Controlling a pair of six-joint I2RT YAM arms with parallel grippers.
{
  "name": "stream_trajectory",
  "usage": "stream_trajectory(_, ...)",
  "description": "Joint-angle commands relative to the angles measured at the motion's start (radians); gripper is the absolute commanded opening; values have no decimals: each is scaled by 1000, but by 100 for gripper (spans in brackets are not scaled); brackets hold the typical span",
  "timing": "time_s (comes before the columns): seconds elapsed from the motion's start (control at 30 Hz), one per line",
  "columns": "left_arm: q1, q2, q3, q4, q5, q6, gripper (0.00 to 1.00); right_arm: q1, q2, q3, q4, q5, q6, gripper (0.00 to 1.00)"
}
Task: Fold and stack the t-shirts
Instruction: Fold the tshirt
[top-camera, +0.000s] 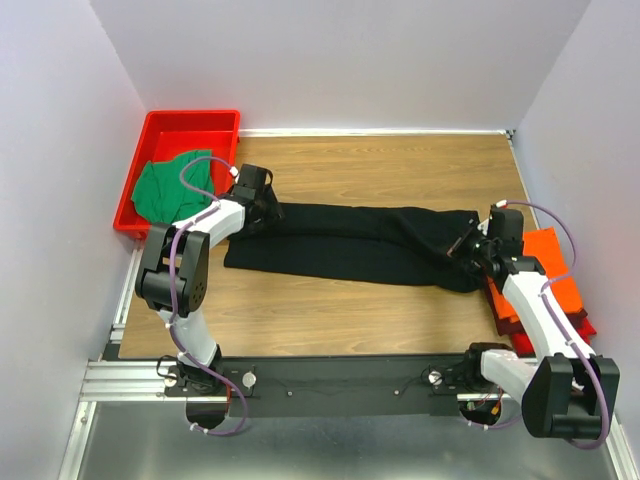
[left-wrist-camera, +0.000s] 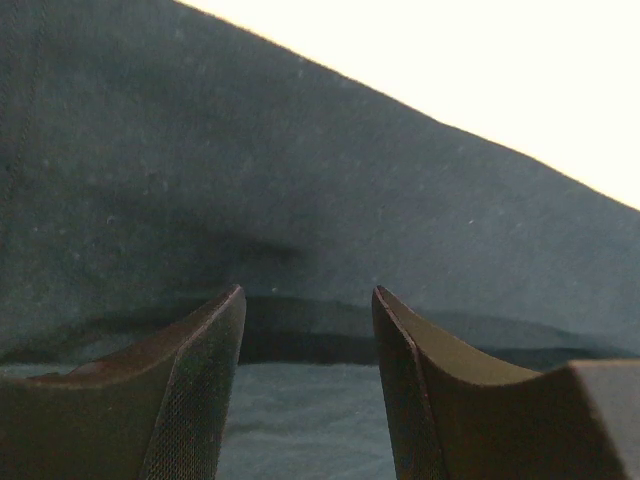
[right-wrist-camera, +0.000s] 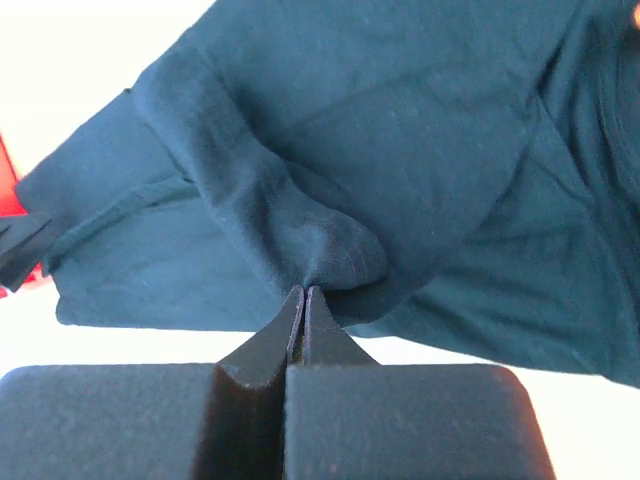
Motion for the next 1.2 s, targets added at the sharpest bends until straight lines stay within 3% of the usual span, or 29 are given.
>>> stream_trajectory(0.0,-4,2,-32,8,42,-2,61,2,-47,-27,-68,-21,1,0)
stream_trajectory(0.4,-4,-29,-98,22,42,4,62,1,-83,-47,-140,36,-18,1)
stream_trajectory(0.53,-4,-35,-96,25,46,4,61,2,-75,-50,-140,42,-9,7)
stream_trajectory(0.6,-4,-39,-87,25,52,15,61,2,-72,-50,-140,47,-4,14)
stream_trajectory(0.9,-40,-52,51,16,138,128,62,2,-106,-13,-147,88,-6,13)
stream_trajectory(1.17,-187,57,212,77,316,193,66,2,-72,-34,-149,91,-1,11)
